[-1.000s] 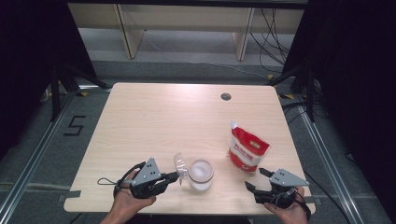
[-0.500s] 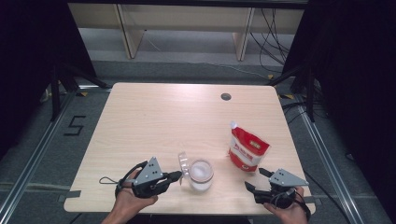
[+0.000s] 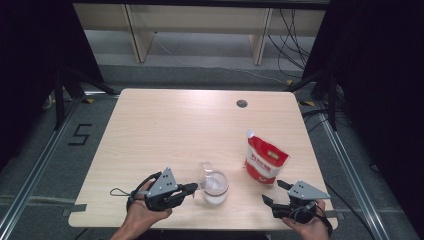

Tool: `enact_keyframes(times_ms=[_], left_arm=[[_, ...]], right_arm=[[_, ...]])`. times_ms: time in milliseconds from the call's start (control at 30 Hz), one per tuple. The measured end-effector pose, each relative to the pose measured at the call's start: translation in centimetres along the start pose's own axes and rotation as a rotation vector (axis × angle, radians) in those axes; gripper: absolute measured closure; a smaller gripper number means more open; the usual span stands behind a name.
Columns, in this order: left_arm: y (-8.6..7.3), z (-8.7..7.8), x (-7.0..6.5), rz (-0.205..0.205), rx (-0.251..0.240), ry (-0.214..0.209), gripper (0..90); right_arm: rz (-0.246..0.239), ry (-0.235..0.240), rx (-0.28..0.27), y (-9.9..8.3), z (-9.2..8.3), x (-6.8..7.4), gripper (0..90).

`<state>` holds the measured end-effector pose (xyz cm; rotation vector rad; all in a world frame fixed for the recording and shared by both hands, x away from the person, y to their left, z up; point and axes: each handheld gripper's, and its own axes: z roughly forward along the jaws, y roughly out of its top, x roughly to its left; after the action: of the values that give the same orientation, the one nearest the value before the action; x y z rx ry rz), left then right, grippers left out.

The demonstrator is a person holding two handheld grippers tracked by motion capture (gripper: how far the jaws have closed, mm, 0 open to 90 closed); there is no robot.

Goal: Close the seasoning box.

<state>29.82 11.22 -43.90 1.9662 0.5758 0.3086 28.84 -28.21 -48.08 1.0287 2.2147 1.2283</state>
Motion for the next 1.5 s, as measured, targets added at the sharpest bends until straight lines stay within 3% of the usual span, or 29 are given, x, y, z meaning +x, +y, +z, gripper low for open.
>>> enact_keyframes(times_ms=[67,200,267,367,467,500,600,667,700,867,1100,1200,1300,1333,1367,1400,1500], left_arm=[[0.0,0.0,0.0,-0.022,-0.005,-0.009,84.6],[0.0,-0.1,0.1,-0.024,-0.012,-0.007,75.1],[-0.1,-0.4,0.3,-0.023,-0.001,-0.008,64.5],[-0.4,-0.7,0.9,-0.067,-0.016,-0.007,45.9],[-0.7,-0.8,1.1,-0.096,-0.013,0.005,40.3],[-0.9,-0.7,1.2,-0.116,-0.014,0.009,35.0],[-1.3,-0.8,1.3,-0.125,-0.009,0.004,29.5],[-1.6,-1.0,1.5,-0.115,0.000,0.003,25.1],[-1.9,-1.1,1.4,-0.140,-0.002,0.008,22.2],[-2.6,-1.4,1.5,-0.132,0.008,0.017,17.6],[-3.6,-1.8,1.8,-0.174,0.014,0.037,16.5],[-3.8,-1.9,2.0,-0.172,0.020,0.043,16.5],[-4.1,-1.9,2.1,-0.173,0.022,0.041,16.5],[-4.2,-1.9,2.1,-0.176,0.022,0.042,16.5],[-4.3,-2.0,2.2,-0.166,0.033,0.043,16.5],[-4.3,-2.0,2.2,-0.166,0.033,0.043,16.5],[-4.6,-1.8,2.1,-0.182,0.029,0.037,16.5]], right_arm=[[-0.004,-0.003,0.005,0.0,0.0,0.0,25.9],[0.000,-0.011,0.004,0.0,-0.1,0.0,26.0],[0.000,-0.003,-0.001,0.0,0.0,0.0,25.9],[-0.026,-0.016,-0.016,0.0,-0.1,-0.2,25.9],[-0.016,-0.014,-0.008,0.0,-0.2,-0.1,25.6],[0.036,-0.010,0.012,0.0,-0.3,0.3,25.5],[0.036,-0.005,0.007,0.0,-0.3,0.3,25.3],[0.004,-0.008,-0.009,0.0,-0.2,0.0,25.2],[0.002,-0.006,-0.008,0.0,-0.2,0.0,25.0],[0.009,-0.028,-0.011,0.1,-0.4,0.0,24.8],[0.020,-0.025,-0.006,0.1,-0.4,0.2,24.5],[0.003,-0.025,-0.012,0.1,-0.4,0.0,24.4],[0.032,-0.027,0.003,0.1,-0.5,0.3,24.4],[0.005,-0.024,-0.005,0.1,-0.4,0.0,24.4],[0.037,-0.022,0.000,0.1,-0.6,0.2,24.3],[0.037,-0.022,0.000,0.1,-0.6,0.2,24.3],[-0.022,-0.034,-0.025,0.1,-0.6,-0.2,24.2]])
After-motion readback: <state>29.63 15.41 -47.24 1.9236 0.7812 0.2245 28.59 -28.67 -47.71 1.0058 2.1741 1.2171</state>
